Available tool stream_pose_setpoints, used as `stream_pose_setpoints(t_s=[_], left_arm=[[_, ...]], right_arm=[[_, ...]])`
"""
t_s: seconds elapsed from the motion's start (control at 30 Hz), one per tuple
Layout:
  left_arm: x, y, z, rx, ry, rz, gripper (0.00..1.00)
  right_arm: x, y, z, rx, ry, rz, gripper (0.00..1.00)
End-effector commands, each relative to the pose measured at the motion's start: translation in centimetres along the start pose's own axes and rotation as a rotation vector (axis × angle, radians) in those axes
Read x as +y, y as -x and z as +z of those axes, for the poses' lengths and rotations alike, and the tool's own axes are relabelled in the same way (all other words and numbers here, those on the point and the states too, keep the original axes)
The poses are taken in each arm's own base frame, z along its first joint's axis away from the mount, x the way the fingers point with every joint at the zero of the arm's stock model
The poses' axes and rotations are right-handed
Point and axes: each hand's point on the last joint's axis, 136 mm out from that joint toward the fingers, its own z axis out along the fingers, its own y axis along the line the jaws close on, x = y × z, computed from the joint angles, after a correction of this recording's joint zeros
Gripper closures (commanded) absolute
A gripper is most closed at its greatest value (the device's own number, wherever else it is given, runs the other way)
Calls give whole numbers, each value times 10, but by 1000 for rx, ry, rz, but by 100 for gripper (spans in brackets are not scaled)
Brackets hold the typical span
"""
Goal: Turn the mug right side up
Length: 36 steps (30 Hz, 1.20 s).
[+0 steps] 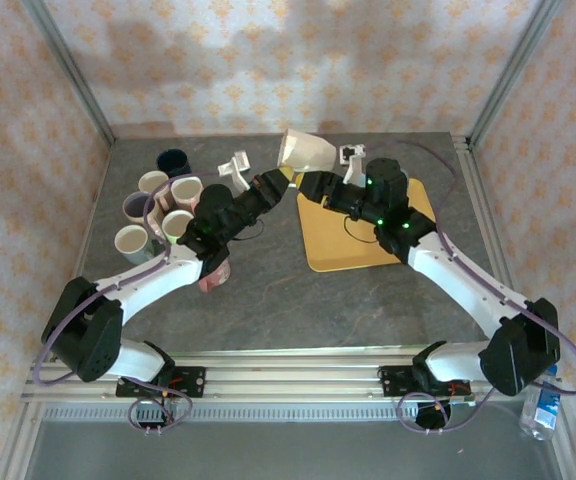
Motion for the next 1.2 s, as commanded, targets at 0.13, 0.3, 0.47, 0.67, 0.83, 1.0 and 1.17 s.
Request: stream_pose_setpoints(t_s=[0.13, 0.3, 0.47, 0.67, 0.83, 1.0, 1.17], left_arm=[[-39, 34, -21, -83, 6, 194, 100], [-22, 35, -32, -37, 168, 359, 100], [-1, 38, -39, 3, 314, 535, 100], [25, 45, -38, 31, 459, 700, 100], [54, 48, -35, 53, 573, 808, 100], [75, 46, -33, 26, 590, 915, 100], [98, 39, -26, 56, 606, 954, 100]], right_arm=[[-10, 15, -33, -49, -101, -31, 44], [-34, 17, -56, -58, -272, -62, 45], [-48, 16, -68, -56, -344, -86, 44], [-60, 13, -69, -36, -383, -93, 44], [-72, 8, -65, -7, -408, -78, 44], [-80, 5, -62, 2, -413, -80, 44], [-103, 0, -49, 43, -424, -28, 44]])
